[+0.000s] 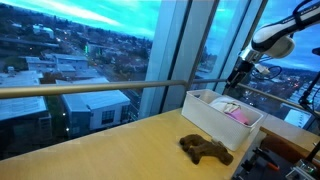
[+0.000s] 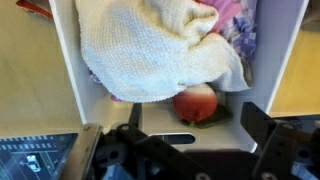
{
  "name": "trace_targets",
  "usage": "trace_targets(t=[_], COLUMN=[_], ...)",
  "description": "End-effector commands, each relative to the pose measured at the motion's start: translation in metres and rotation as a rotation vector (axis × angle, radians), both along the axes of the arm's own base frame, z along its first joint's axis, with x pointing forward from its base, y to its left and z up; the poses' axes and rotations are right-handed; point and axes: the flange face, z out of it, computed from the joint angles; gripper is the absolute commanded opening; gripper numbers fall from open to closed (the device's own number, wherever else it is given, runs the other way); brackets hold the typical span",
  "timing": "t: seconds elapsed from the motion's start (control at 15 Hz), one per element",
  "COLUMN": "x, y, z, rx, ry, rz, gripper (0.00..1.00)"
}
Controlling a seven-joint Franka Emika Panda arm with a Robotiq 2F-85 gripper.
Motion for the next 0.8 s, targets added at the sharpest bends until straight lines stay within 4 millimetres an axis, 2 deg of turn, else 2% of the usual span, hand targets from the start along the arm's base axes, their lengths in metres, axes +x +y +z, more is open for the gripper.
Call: trace_targets(t=[0.0, 0.27, 0.47, 0.53, 0.73], x=[-0.01, -0.01, -0.006, -0.005, -0.002], y=[0.006, 0.017, 0.03, 0.027, 0.001], z=[-0.023, -0.066, -0.106, -0.12, -0.159], rx=[0.0, 0.009, -0.013, -0.033, -0.108], ry=[0.019, 0.065, 0.078, 0.076, 0.082], rz=[0.021, 0.033, 0.066, 0.077, 0.088], gripper=[1.0, 1.0, 1.0, 1.0, 1.0])
